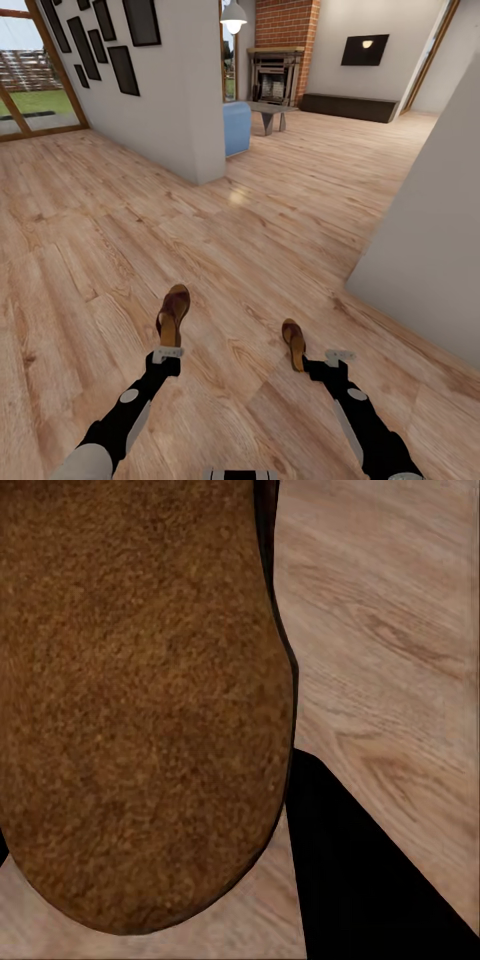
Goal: Pick up the two gym shoes and the two sandals from the corridor floor and place them onto the hallstand (shoe rack) in the corridor, making sure they are on the rack and not on the floor. Arrange them so the two gym shoes are next to each other and the two sandals are next to each other.
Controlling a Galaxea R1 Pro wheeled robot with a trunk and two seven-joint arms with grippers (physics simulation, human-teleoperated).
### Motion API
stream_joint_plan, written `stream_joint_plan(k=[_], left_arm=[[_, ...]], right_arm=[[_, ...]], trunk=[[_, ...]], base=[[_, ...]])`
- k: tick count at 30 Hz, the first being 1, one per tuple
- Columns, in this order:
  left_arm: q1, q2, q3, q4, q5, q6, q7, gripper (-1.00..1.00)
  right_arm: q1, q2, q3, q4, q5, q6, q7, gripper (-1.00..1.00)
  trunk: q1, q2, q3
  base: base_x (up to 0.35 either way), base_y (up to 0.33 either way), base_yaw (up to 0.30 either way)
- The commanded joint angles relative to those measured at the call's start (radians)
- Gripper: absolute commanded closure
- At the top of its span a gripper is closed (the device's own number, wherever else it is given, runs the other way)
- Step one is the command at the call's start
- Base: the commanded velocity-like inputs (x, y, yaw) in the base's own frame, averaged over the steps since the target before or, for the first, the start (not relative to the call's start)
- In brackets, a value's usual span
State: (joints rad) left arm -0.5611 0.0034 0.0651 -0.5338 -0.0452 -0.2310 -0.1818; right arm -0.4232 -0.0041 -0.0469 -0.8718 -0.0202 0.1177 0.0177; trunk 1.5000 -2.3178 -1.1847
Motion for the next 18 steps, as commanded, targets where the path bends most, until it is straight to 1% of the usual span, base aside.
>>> stream_joint_plan(k=[1, 2, 5, 7, 10, 18], left_arm=[[-0.001, -0.002, 0.007, -0.008, -0.009, 0.0, -0.008, 1.0], [-0.003, -0.005, 0.006, -0.022, -0.009, 0.008, -0.007, 1.0], [-0.004, -0.012, 0.005, -0.039, -0.01, 0.032, -0.008, 1.0], [-0.005, -0.017, 0.005, -0.047, -0.01, 0.05, -0.009, 1.0], [-0.005, -0.02, 0.004, -0.057, -0.01, 0.064, -0.01, 1.0], [-0.006, -0.021, 0.004, -0.063, -0.01, 0.072, -0.009, 1.0]], right_arm=[[-0.001, 0.001, 0.006, -0.003, -0.002, 0.007, 0.003, -1.0], [-0.002, 0.001, 0.017, -0.002, -0.002, 0.009, 0.005, -1.0], [-0.003, 0.001, 0.029, 0.008, -0.001, 0.01, 0.007, -1.0], [-0.003, -0.002, 0.032, 0.017, 0.0, 0.011, 0.008, -1.0], [-0.003, -0.01, 0.033, 0.023, -0.001, 0.012, 0.009, -1.0], [-0.003, -0.015, 0.033, 0.034, 0.0, 0.011, 0.008, -1.0]], trunk=[[0.0, 0.0, -0.001], [0.0, 0.0, -0.001], [0.0, 0.0, -0.001], [0.0, 0.0, -0.001], [0.0, 0.0, -0.001], [0.0, 0.0, -0.001]], base=[[0.283, 0.0, 0.0], [0.293, 0.0, 0.0], [0.262, 0.0, 0.0], [0.152, 0.0, 0.0], [0.059, 0.0, 0.0], [0.053, -0.023, 0.0]])
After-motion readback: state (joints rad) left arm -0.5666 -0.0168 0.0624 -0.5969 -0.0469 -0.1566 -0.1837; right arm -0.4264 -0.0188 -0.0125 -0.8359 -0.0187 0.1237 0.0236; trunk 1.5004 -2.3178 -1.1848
